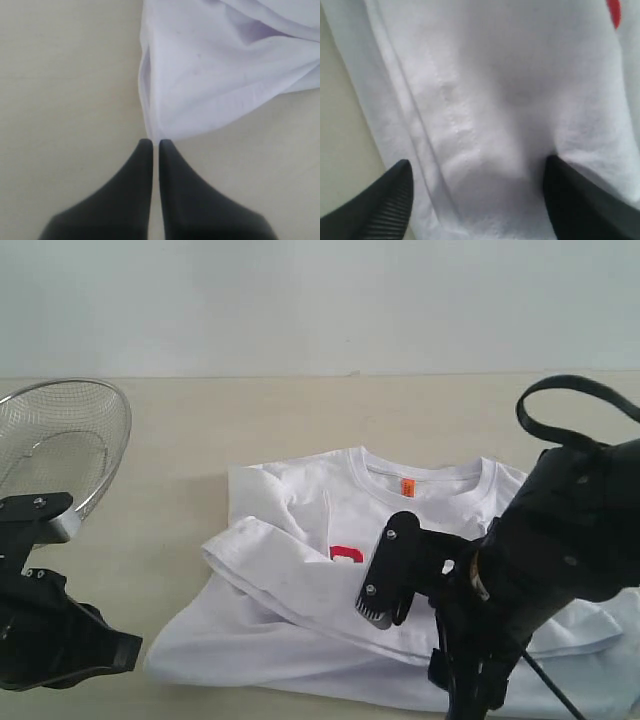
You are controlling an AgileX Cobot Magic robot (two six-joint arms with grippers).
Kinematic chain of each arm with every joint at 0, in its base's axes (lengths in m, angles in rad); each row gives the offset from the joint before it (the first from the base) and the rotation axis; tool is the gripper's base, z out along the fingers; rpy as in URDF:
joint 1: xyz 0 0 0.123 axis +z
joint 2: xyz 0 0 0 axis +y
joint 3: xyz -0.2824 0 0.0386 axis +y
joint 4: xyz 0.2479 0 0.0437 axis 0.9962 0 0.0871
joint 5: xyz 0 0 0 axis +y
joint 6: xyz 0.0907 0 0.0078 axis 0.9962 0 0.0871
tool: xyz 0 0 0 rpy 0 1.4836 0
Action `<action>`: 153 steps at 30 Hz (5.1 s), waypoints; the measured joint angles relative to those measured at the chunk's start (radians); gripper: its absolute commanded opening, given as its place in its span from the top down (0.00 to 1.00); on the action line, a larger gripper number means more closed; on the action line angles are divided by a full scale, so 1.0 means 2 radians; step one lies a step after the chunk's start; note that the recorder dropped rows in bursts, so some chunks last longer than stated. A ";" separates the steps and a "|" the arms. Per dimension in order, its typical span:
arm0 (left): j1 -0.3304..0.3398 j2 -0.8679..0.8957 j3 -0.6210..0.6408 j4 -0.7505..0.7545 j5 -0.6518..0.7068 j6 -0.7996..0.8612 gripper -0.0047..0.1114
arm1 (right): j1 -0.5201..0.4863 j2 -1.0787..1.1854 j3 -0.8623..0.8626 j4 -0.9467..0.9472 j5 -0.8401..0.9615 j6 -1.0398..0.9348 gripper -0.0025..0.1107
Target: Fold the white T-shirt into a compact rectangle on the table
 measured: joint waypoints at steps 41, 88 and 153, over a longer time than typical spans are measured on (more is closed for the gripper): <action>0.000 0.000 -0.004 0.000 0.005 0.010 0.92 | 0.000 -0.016 -0.043 -0.133 0.011 0.146 0.53; 0.000 0.000 -0.021 0.000 0.031 0.022 0.92 | 0.000 0.002 -0.009 -0.184 0.032 0.320 0.98; 0.000 0.000 -0.021 0.000 0.026 0.026 0.92 | -0.149 0.035 -0.043 0.115 -0.014 0.060 0.75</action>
